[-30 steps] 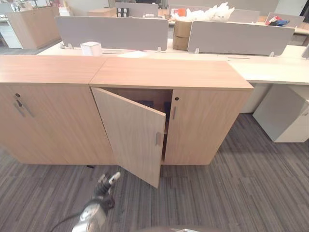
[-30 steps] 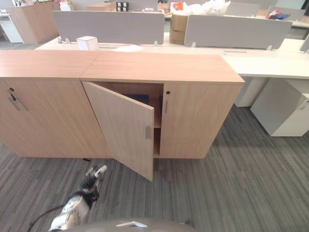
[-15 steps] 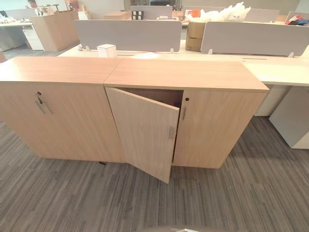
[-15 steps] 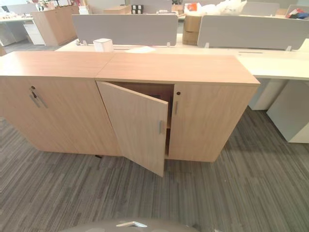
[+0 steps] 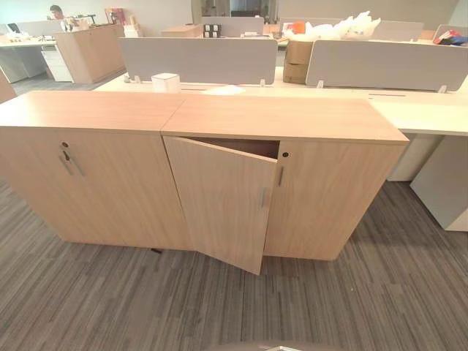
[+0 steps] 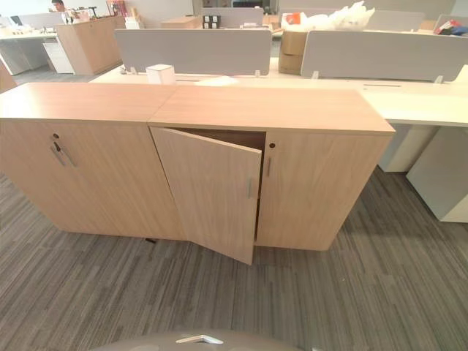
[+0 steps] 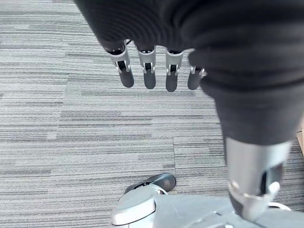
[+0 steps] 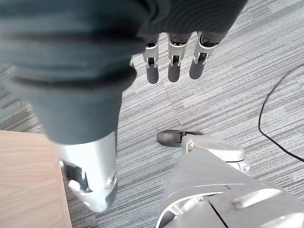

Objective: Put the empty folder in the office cabinet

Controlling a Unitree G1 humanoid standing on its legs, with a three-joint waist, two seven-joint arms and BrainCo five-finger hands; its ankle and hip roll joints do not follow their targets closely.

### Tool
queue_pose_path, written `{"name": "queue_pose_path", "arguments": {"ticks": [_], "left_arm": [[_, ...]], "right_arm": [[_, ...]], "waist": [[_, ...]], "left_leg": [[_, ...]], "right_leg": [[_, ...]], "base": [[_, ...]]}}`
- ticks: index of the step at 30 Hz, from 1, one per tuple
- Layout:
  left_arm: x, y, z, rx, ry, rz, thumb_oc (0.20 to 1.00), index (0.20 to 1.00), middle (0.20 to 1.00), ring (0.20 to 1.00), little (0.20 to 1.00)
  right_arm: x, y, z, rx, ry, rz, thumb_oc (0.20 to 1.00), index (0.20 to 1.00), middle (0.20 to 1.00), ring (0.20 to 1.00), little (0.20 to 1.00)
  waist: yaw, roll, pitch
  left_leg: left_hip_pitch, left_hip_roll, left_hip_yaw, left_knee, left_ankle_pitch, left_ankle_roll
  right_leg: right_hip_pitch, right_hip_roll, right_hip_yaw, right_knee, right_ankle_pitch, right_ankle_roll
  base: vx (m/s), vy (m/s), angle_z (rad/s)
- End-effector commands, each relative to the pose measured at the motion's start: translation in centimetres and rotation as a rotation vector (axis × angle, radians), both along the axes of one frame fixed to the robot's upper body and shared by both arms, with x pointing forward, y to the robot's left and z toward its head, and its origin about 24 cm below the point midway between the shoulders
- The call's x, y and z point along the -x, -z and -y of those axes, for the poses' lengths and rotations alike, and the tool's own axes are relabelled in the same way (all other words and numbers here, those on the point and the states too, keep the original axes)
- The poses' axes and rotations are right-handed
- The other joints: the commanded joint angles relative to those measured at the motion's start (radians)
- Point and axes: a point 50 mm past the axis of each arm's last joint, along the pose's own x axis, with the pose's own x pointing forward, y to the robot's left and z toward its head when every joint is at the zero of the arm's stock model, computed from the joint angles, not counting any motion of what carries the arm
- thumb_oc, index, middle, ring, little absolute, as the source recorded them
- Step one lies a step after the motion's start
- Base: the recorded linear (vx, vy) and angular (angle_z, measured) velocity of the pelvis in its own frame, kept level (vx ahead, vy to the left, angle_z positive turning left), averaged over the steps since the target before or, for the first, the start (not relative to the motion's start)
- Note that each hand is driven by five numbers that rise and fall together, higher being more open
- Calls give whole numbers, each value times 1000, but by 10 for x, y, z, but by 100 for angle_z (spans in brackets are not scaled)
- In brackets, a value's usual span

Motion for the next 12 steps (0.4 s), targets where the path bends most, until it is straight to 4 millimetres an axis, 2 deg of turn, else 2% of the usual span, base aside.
{"name": "queue_pose_path", "arguments": {"ticks": [1,12], "left_arm": [[-16,1,2,-12,-24,42,1000,1000,1000,1000,1000],[-26,1,5,-10,-19,86,1000,1000,1000,1000,1000]], "right_arm": [[-27,-3,2,30,-34,41,1000,1000,1000,1000,1000],[-26,-4,5,44,-33,31,1000,1000,1000,1000,1000]], "waist": [[4,-13,17],[-3,-8,20]], "left_leg": [[-33,-72,-27,0,-80,85],[-29,-77,-18,0,-82,86]], "right_leg": [[-154,-31,-41,1,116,36],[-159,-37,-36,1,123,40]], "base": [[0,0,0],[0,0,0]]}}
